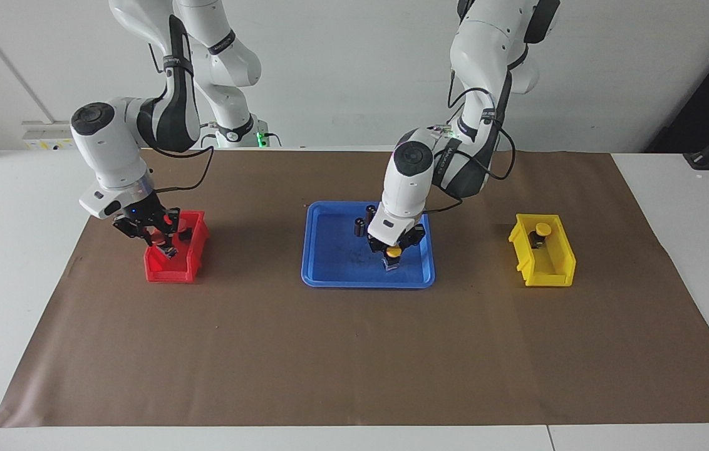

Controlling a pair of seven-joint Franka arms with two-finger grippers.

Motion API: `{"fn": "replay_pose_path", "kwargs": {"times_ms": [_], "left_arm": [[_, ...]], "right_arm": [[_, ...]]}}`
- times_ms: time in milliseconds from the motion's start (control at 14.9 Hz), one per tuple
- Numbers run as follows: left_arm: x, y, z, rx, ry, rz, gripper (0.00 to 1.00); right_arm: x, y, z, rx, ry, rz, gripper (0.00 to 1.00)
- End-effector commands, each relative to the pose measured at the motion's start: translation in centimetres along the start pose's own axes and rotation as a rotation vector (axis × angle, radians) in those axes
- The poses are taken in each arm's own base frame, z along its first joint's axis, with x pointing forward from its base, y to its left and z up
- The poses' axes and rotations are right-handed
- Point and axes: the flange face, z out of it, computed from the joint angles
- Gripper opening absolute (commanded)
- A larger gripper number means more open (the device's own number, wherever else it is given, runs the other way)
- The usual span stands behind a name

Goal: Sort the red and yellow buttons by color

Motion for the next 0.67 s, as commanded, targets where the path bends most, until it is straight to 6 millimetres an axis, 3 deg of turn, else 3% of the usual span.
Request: {"fn": "replay_pose_path", "kwargs": {"times_ms": [0, 135, 269, 471, 605], "left_arm": [[1.4, -1.9, -5.0, 0.024, 0.004, -0.037, 0.01], [3.1, -6.8, -9.4, 0.044, -0.009, -0.03, 0.01], [5.5, -14.1, -12.0, 0.064, -0.045, 0.055, 0.01], [10.1, -26.5, -12.9, 0.047, -0.066, 0.193, 0.01], [11.4, -33.3, -12.1, 0.034, -0.074, 0.255, 0.01]], "right_arm": [[0.1, -0.4, 1.4, 0.014, 0.033, 0.014, 0.27], [-0.2, -1.0, 2.1, 0.014, 0.038, 0.005, 0.27], [-0.4, -0.9, 2.3, 0.015, 0.032, 0.004, 0.26], [-0.8, -1.1, 2.7, 0.013, 0.041, 0.004, 0.27], [-1.2, -1.1, 3.1, 0.013, 0.039, 0.003, 0.31]]}}
